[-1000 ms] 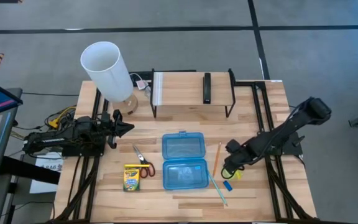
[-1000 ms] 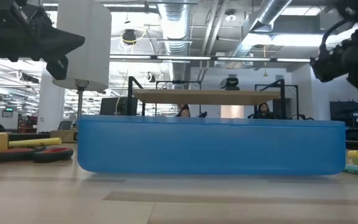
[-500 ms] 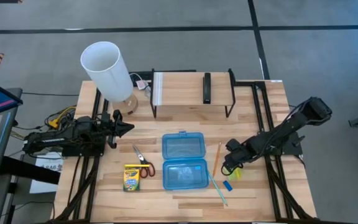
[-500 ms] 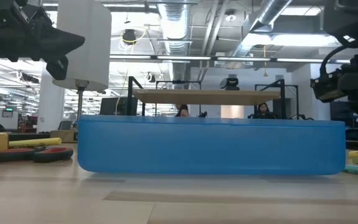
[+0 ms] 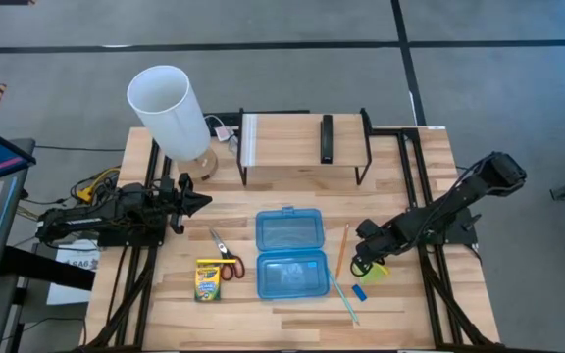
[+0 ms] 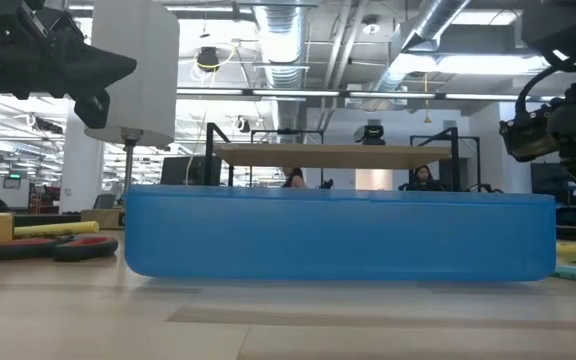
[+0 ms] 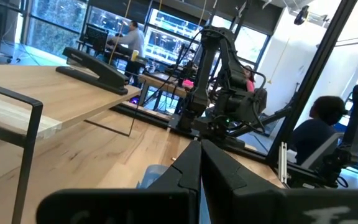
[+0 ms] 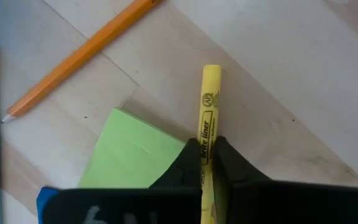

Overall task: Pack school essentials
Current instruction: Put the yellow pen into the blue supply box

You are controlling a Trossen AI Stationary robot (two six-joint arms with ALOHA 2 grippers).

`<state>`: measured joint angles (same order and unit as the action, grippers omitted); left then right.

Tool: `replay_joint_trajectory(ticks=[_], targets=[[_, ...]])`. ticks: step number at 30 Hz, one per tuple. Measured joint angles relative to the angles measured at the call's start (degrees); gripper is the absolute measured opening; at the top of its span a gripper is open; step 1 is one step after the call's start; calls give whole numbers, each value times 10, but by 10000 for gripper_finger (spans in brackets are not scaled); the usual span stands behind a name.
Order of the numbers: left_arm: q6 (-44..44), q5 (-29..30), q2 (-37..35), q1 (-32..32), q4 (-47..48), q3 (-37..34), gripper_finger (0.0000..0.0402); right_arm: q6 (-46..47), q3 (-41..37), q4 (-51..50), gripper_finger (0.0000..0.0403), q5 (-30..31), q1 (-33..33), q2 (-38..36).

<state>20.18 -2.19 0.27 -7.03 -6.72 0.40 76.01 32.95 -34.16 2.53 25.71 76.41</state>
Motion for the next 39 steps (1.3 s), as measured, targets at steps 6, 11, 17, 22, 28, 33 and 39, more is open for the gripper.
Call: replay_joint_trajectory(ticks=[6,11,17,22,28,33,39], targets=[[-1,0,0,0,0,0,0,-20,46,-59,12,-5,0,1],[-2,0,0,0,0,0,0,-57,111,-111,11,8,0,1],[-2,0,0,0,0,0,0,-173,185,-75,8,66,-3,10],[-2,0,0,0,0,0,0,-300,249,-3,7,79,-23,60],[-1,0,1,0,3,0,0,-451,371,11,7,78,-46,183],[-2,-4,1,0,19,0,0,-539,459,15,11,44,-58,277],[-2,-6,1,0,35,0,0,-580,506,13,30,-4,-69,351]])
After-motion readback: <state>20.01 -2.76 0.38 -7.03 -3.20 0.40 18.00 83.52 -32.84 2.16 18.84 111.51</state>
